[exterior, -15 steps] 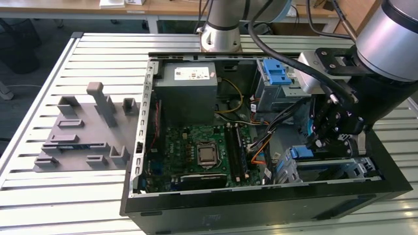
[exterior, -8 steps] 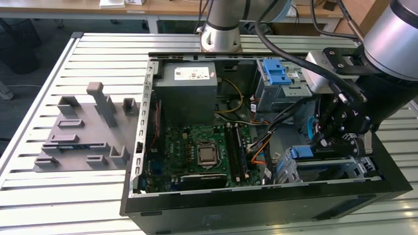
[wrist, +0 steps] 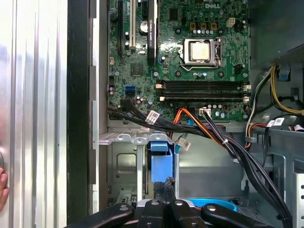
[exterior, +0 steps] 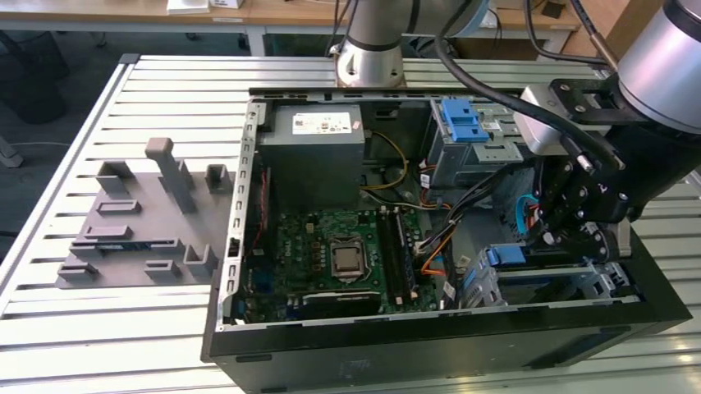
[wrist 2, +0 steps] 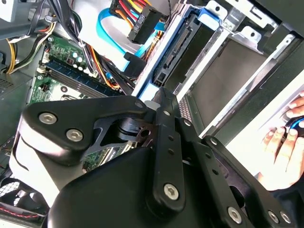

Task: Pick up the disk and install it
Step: 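Insert the first disk wire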

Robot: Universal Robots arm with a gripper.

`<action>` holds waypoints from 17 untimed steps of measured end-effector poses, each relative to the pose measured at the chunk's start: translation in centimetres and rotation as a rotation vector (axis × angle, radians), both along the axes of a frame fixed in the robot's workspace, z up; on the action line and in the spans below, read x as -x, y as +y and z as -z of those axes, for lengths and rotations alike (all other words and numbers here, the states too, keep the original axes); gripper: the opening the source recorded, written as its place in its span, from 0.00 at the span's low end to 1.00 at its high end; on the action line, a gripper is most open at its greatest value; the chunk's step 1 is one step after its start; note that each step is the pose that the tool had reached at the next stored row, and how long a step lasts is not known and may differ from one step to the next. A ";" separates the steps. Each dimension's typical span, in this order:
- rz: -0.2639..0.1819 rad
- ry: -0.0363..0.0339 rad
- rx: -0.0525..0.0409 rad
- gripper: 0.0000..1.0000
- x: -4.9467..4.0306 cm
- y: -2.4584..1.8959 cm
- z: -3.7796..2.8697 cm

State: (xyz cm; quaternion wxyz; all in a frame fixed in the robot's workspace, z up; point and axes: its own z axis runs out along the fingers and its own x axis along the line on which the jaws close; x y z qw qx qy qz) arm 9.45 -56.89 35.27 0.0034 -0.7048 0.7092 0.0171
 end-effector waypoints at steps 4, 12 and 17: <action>0.000 0.0000 -0.0004 0.11 -0.01 0.12 -0.26; 0.000 0.0000 -0.0002 0.11 -0.69 0.83 -0.27; 0.000 0.0000 -0.0002 0.11 -1.36 1.24 -0.27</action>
